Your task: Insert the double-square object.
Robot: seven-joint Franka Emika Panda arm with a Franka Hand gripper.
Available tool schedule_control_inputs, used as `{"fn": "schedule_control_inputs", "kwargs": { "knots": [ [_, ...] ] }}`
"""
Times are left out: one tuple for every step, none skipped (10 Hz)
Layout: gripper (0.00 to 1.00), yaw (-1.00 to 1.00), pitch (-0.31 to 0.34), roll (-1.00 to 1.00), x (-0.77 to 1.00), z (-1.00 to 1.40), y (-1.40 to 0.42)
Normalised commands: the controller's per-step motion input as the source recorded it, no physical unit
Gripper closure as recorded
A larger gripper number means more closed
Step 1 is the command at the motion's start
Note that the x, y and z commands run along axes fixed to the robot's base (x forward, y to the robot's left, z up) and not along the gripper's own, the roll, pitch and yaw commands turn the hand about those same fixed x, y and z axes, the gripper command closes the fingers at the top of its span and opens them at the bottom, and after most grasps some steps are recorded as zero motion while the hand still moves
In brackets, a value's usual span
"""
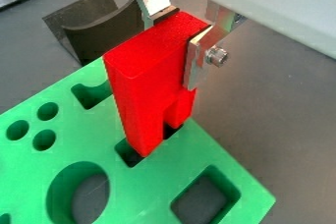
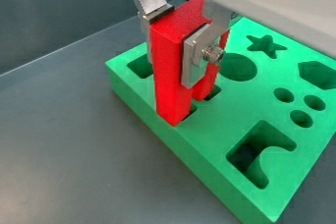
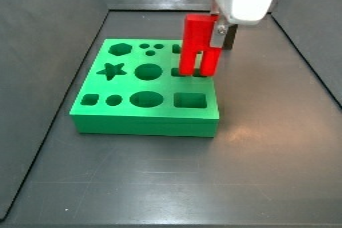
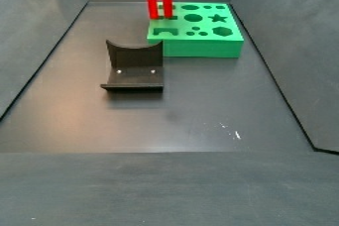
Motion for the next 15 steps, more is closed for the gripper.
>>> {"fn": "schedule_control_inputs", "kwargs": {
  "knots": [
    [1.00,-0.39,0.024,0.01,-0.13,-0.17,0.00],
    [1.00,-0.35,0.000,0.00,-0.16,-0.32,0.00],
    [1.00,-0.20,-0.066,-0.06,-0.18,-0.24,0.00],
    [1.00,-0.12,-0.047,-0.01,0.00,-0.32,0.00],
    [1.00,-0.05,-0.087,0.00,-0.27,-0.23,0.00],
    [1.00,0.00,-0.100,-0.01,-0.19,-0.22,0.00],
    [1.00,0.00,-0.040,0.00,0.00,-0.31,0.00],
    [1.00,-0.03,-0.024,0.00,0.05,-0.33,0.00],
    [1.00,-0.04,-0.050,0.02,0.02,-0.35,0.00],
    [1.00,-0.07,-0.097,0.03,0.00,-0.36,-0.01],
    [1.00,-0.06,-0.114,0.02,0.00,-0.35,-0.02],
    [1.00,0.00,-0.100,0.08,-0.03,-0.24,-0.01],
    [1.00,0.00,-0.093,0.13,-0.04,-0.23,0.00],
    [1.00,0.00,-0.206,0.08,-0.25,-0.21,-0.02],
    [1.00,0.00,-0.180,0.00,-0.09,-0.10,0.00]
  ]
}}
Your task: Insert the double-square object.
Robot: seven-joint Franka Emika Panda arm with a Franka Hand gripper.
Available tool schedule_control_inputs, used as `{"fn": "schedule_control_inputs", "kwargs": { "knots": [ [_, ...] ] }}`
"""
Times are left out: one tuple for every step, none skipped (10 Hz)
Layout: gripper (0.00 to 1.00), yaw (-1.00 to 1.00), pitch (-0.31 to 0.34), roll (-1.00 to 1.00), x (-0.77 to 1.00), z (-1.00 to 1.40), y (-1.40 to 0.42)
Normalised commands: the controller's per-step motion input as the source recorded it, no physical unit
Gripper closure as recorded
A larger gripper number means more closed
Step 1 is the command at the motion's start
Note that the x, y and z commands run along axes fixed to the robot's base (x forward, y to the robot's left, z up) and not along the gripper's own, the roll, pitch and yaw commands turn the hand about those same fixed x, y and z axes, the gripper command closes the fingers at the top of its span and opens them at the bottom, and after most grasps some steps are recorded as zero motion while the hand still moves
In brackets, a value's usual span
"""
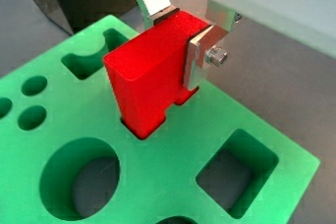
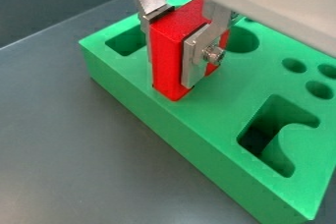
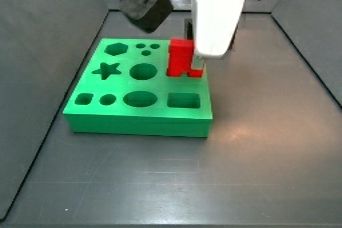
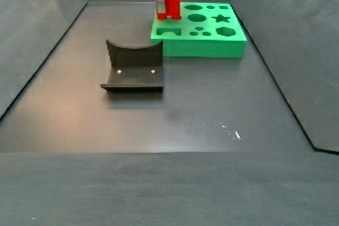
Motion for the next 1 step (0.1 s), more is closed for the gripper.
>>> {"fn": "schedule_control_inputs", "kwargs": {
  "knots": [
    [1.00,0.00,0.000,0.00,0.00,0.00,0.00]
  ]
}}
